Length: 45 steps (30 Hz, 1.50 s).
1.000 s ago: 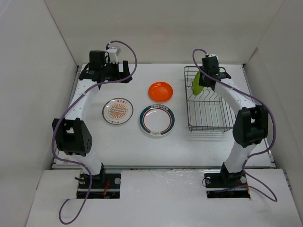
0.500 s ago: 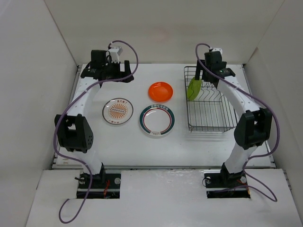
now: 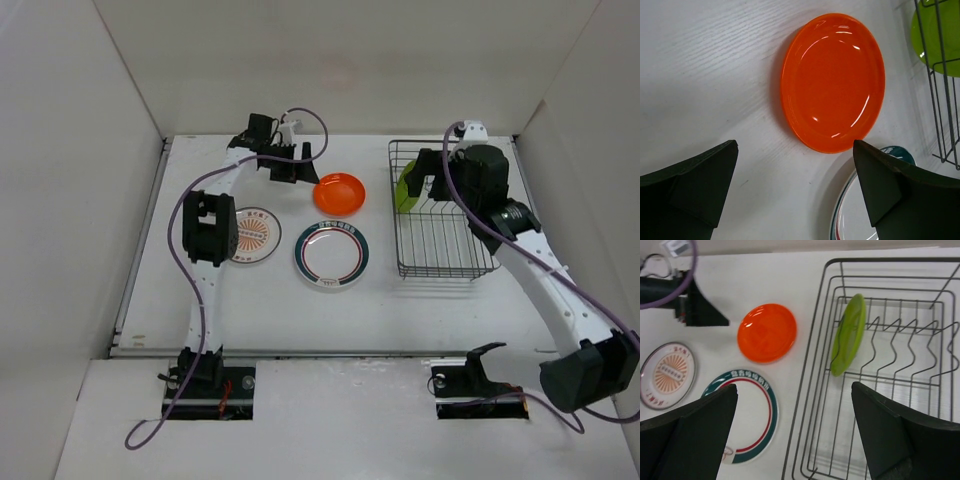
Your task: Load the plates into the dish rack
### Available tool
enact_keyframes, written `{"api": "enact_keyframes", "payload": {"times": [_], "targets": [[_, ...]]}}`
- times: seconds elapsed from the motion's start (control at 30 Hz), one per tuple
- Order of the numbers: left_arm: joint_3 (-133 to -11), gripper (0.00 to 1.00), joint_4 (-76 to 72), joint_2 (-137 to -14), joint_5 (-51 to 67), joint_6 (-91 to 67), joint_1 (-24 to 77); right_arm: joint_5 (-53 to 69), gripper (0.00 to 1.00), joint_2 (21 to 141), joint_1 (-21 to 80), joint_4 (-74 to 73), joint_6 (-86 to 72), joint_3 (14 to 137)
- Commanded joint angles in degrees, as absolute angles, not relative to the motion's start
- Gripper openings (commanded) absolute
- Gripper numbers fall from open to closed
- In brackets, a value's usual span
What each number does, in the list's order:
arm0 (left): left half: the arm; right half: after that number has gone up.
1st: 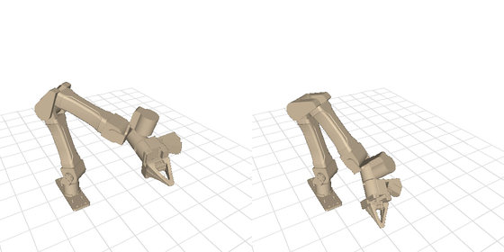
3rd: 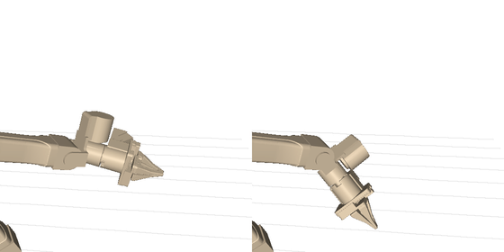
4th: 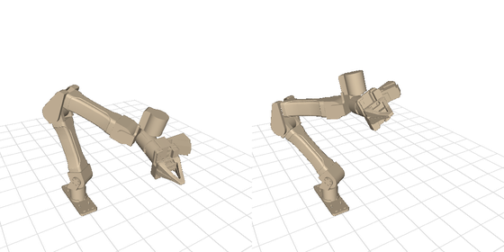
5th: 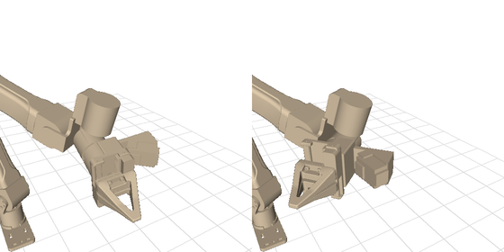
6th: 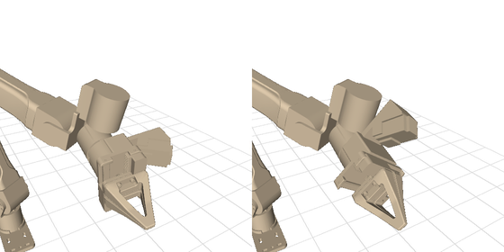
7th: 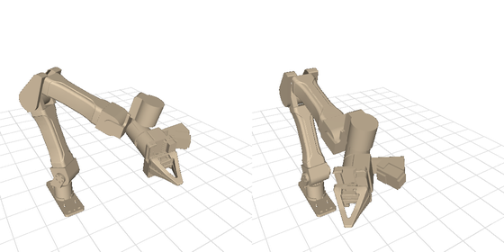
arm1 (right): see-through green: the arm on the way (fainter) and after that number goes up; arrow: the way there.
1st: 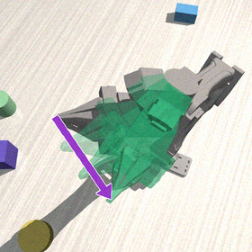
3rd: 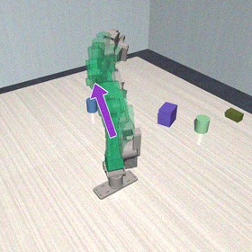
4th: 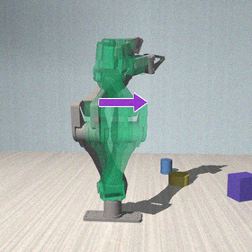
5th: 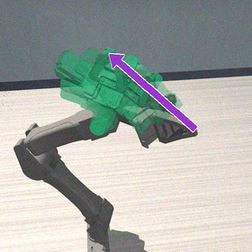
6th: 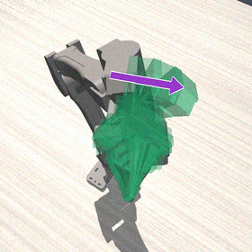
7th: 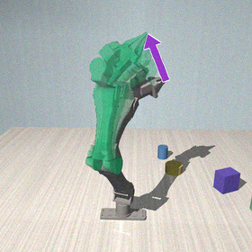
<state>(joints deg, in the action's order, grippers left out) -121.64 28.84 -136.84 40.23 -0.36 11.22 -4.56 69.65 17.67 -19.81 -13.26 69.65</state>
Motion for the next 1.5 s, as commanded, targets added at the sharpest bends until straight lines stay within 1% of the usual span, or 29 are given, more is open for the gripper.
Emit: {"api": "enact_keyframes", "payload": {"times": [0.0, 0.03, 0.07, 0.23, 0.3, 0.33, 0.43, 0.57, 0.6, 0.63, 0.67, 0.7, 0.73, 0.77, 0.9, 0.93, 1.0, 1.17, 1.3, 1.47], "targets": [[-127.61, 0.97, 29.97, -138.32, 43.67, -1.76, 11.86, 1.58, 1.00, 66.02, 18.90, -14.58, -15.37, 67.94], [-128.14, 0.96, 29.97, -139.12, 44.20, -2.45, 11.87, 1.58, 0.99, 65.40, 19.94, -15.20, -15.38, 67.42], [-128.14, 0.92, 29.97, -139.65, 44.21, -2.46, 12.47, 0.97, 0.99, 64.69, 21.00, -15.73, -15.38, 67.41], [-128.14, 0.89, 28.21, -142.63, 43.68, -4.39, 13.62, 0.44, 0.99, 60.92, 22.93, -17.04, -17.83, 65.22], [-128.14, 0.85, 27.60, -143.43, 43.16, -5.00, 13.62, 0.44, 0.99, 60.21, 23.55, -17.05, -18.36, 64.42], [-128.14, 0.80, 27.60, -143.44, 43.15, -5.79, 13.62, -0.08, 0.99, 59.42, 23.55, -17.05, -18.37, 63.55], [-128.67, 0.73, 27.60, -144.67, 42.63, -6.32, 14.15, -0.09, 0.99, 58.80, 23.55, -17.57, -19.07, 62.14], [-129.20, 0.72, 27.07, -145.81, 41.31, -6.86, 14.68, -0.09, 0.99, 57.49, 24.08, -17.58, -20.12, 61.00], [-129.20, 0.70, 27.07, -145.81, 40.18, -7.38, 14.68, -0.09, 0.99, 57.48, 24.08, -17.58, -20.13, 61.00], [-129.20, 0.65, 27.07, -145.81, 40.17, -7.38, 15.20, -0.09, 0.99, 57.48, 24.08, -18.10, -20.13, 61.00], [-129.72, 0.63, 27.07, -146.51, 40.17, -7.38, 15.21, -0.09, 0.99, 56.87, 24.08, -18.11, -20.13, 61.00], [-129.73, 0.57, 27.07, -146.51, 39.64, -7.38, 15.21, -0.09, 0.99, 56.87, 24.08, -18.11, -20.65, 61.00], [-129.73, 0.50, 26.55, -147.12, 39.64, -7.99, 15.21, -0.09, 0.99, 56.87, 24.08, -18.11, -20.65, 61.00], [-129.73, 0.39, 26.54, -147.13, 39.03, -8.52, 15.21, 0.52, 0.99, 56.87, 24.60, -18.11, -20.65, 61.00], [-130.25, 0.09, 26.02, -147.66, 39.02, -10.81, 15.21, 0.53, 0.98, 56.34, 24.61, -18.11, -21.36, 59.24], [-130.25, 0.07, 25.23, -147.66, 39.02, -11.33, 15.21, 0.53, 0.98, 56.34, 24.61, -18.11, -21.88, 58.46], [-130.25, 0.00, 24.52, -147.66, 39.02, -11.87, 15.21, 0.53, 0.98, 56.34, 24.61, -18.11, -21.88, 57.58], [-130.25, 0.00, 20.84, -144.15, 42.36, -16.86, 14.06, 0.53, 0.98, 55.20, 25.14, -16.53, -22.41, 54.06], [-127.97, 0.00, 13.73, -137.13, 47.45, -21.26, 10.82, 2.37, 0.98, 54.06, 25.14, -12.23, -21.80, 51.16], [-126.40, 0.00, 12.66, -130.00, 49.57, -21.53, 8.44, 2.38, 0.98, 52.82, 25.66, -9.32, -20.48, 51.41]]}}
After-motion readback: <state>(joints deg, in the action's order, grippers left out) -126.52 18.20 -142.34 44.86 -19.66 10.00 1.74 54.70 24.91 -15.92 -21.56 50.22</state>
